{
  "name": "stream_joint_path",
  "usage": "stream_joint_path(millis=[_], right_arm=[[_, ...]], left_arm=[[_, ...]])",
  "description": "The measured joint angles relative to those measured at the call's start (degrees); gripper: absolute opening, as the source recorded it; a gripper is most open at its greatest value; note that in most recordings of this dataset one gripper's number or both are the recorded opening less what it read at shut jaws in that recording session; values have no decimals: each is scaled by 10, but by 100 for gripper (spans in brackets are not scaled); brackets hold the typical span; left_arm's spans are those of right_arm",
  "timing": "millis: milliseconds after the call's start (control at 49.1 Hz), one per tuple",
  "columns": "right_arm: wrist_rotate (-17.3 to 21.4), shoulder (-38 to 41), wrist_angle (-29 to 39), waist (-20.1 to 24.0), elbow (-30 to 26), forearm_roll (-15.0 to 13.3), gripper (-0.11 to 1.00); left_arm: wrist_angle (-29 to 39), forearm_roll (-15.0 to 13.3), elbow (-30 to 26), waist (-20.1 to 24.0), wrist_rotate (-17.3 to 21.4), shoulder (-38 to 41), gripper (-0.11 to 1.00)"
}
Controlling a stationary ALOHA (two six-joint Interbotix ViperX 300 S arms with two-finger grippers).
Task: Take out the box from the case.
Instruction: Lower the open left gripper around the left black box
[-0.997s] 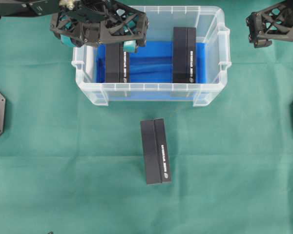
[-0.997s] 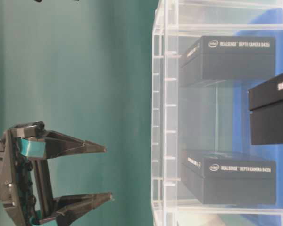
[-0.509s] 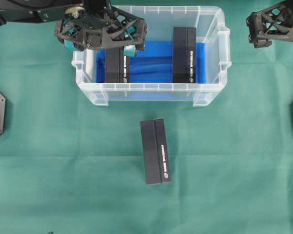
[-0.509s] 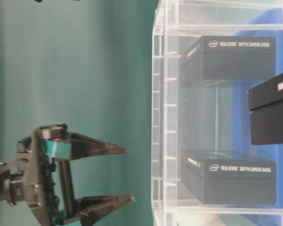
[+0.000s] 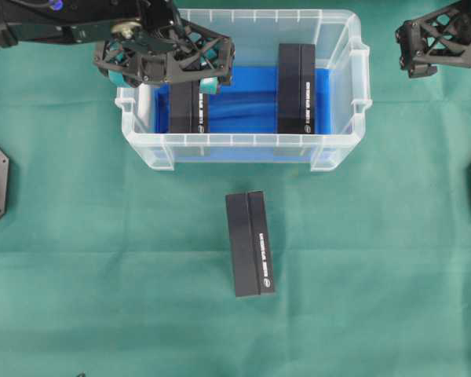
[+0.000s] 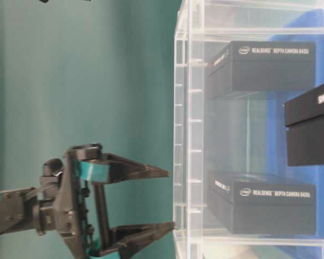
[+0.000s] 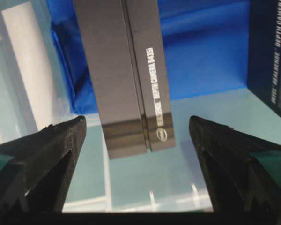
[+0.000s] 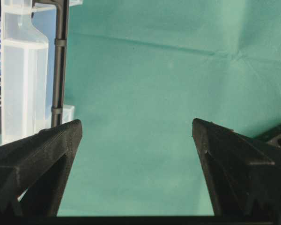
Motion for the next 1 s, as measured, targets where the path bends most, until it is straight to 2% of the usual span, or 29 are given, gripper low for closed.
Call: stream_joint_path(millis=[366, 997], right_arm=[[0, -1, 0, 3, 0, 0, 94], [0, 0, -2, 13, 1, 0, 93]], left_arm=[[-43, 0, 40, 7, -4, 12, 90], [-93, -1, 69, 12, -6, 34, 90]])
